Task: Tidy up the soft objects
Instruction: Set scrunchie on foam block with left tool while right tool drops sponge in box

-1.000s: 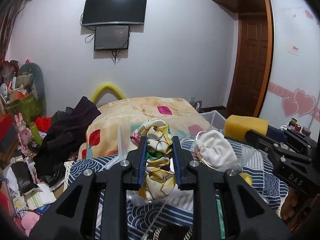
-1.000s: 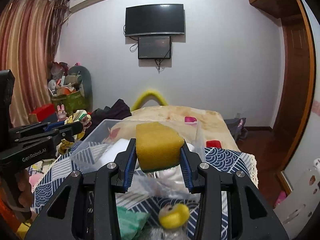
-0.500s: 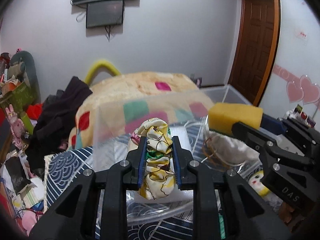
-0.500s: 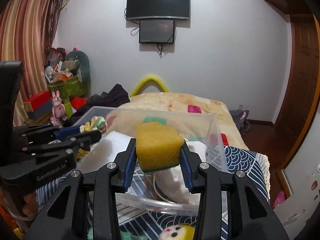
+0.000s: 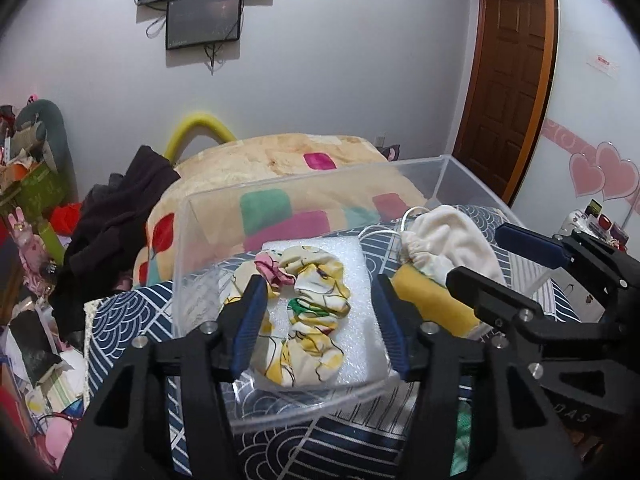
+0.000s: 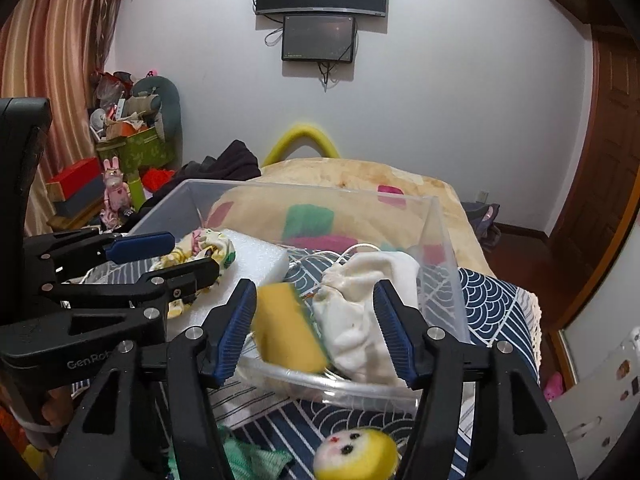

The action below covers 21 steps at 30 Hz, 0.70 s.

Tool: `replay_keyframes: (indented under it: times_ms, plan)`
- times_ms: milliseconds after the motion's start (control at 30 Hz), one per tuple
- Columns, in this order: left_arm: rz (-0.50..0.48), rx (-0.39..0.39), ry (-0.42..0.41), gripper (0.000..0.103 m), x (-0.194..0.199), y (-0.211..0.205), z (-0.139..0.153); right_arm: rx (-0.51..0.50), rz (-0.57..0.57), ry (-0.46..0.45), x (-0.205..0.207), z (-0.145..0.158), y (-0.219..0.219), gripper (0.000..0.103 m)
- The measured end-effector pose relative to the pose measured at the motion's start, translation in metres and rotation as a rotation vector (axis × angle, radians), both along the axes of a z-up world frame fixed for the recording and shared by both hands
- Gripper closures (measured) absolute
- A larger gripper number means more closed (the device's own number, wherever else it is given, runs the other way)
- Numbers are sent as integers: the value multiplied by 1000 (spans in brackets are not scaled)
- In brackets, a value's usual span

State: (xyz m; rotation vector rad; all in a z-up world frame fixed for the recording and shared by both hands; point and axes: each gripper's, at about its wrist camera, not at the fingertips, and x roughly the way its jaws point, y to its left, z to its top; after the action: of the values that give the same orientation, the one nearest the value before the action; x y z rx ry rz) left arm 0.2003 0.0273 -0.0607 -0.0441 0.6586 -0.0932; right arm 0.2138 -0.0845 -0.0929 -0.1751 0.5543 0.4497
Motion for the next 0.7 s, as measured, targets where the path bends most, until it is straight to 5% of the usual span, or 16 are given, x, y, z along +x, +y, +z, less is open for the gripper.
replay_keyframes:
  times_ms: [233,400,700]
  plan:
    - [-9,-14,-34,35,-22,0,15,17,6,-35,-11,11,-10,44]
    - [15,-18,-76,12,-42,4,28,39,0,-76,-22,21,-19,36]
    - [39,28,-85,5,-77,13,27,45,-35,-109,-41,22,-39,34]
